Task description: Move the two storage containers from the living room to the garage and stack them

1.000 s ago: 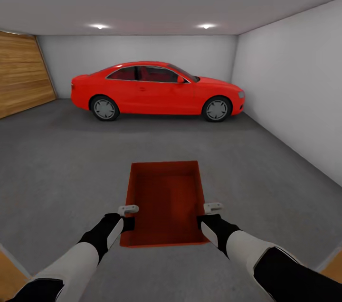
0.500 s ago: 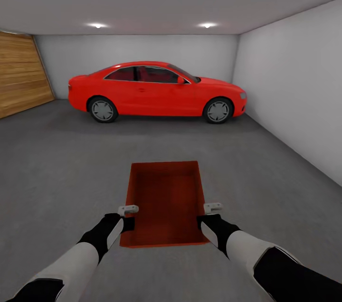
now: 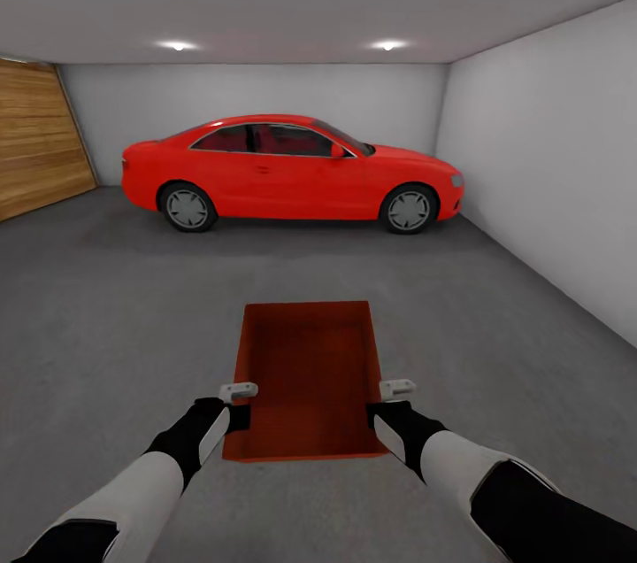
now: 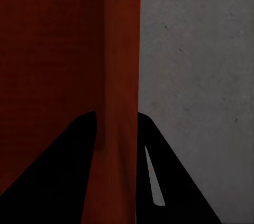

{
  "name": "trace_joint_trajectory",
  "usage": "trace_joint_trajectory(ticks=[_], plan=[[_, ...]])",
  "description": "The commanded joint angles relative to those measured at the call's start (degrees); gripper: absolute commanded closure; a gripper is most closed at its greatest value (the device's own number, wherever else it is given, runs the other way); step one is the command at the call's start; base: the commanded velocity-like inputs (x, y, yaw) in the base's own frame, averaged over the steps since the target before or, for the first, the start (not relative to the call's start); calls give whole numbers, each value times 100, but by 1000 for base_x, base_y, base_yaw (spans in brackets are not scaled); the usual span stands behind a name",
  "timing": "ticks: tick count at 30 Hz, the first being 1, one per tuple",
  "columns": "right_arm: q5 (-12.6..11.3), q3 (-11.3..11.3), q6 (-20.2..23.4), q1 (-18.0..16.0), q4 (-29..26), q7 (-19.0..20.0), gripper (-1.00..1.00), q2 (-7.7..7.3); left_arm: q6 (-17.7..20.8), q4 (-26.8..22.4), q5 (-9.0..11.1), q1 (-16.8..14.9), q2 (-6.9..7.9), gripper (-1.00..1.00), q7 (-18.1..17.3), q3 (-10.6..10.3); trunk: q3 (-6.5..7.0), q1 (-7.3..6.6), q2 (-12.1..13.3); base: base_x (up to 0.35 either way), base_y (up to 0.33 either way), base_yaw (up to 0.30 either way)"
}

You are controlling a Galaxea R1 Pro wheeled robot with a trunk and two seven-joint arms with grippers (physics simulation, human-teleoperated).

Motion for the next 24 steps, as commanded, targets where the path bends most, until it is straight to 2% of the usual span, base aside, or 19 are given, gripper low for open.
trace_joint_trajectory(ticks=[1, 24], plan=[[173, -65, 36, -8, -178, -54, 100, 11, 52, 3, -147, 0, -44, 100, 78, 24, -13, 7, -13, 323, 0, 0], [173, -68, 29, -8, -178, -53, 100, 10, 48, 3, -147, 0, -44, 100, 78, 26, -13, 7, -13, 323, 0, 0]])
